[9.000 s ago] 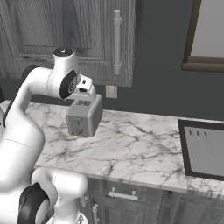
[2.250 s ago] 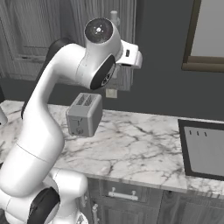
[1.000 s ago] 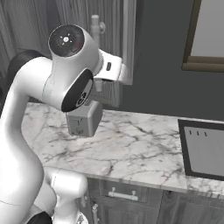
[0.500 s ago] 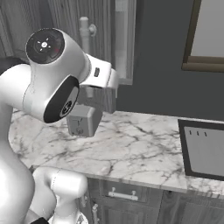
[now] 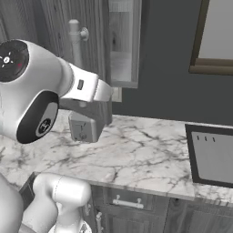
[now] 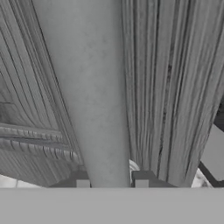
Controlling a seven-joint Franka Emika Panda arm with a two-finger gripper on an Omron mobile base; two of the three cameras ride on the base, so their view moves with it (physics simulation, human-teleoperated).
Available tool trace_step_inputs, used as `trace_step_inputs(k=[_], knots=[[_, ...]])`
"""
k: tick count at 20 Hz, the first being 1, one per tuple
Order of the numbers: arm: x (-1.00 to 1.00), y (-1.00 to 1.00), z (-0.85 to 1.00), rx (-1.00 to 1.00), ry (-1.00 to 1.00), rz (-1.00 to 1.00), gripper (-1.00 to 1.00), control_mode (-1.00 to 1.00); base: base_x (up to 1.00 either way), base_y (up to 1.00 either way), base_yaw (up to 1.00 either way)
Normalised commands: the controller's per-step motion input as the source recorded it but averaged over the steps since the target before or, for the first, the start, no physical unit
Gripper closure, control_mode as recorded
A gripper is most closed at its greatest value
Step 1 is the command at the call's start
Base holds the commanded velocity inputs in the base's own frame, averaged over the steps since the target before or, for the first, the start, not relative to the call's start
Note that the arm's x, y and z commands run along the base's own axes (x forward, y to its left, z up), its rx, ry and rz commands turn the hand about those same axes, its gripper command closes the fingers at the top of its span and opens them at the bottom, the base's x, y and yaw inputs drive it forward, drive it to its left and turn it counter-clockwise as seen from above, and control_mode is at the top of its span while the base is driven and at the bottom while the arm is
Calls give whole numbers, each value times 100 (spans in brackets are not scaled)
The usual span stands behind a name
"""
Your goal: Open the cabinet, pick the kettle from the cabinet, and place it in the sink.
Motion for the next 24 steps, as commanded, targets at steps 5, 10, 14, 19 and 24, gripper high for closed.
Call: trace_step_inputs(k=[5,10,14,19,24], knots=[[-48,23,0,0,-4,-11,100,-100,0,0,0],[-44,24,0,0,-2,-12,100,-100,0,0,0],[-39,23,2,0,0,-11,100,-100,0,0,0],[-35,23,1,0,0,-9,100,-100,0,0,0],[-29,17,0,1,0,-6,-100,-100,0,0,0]])
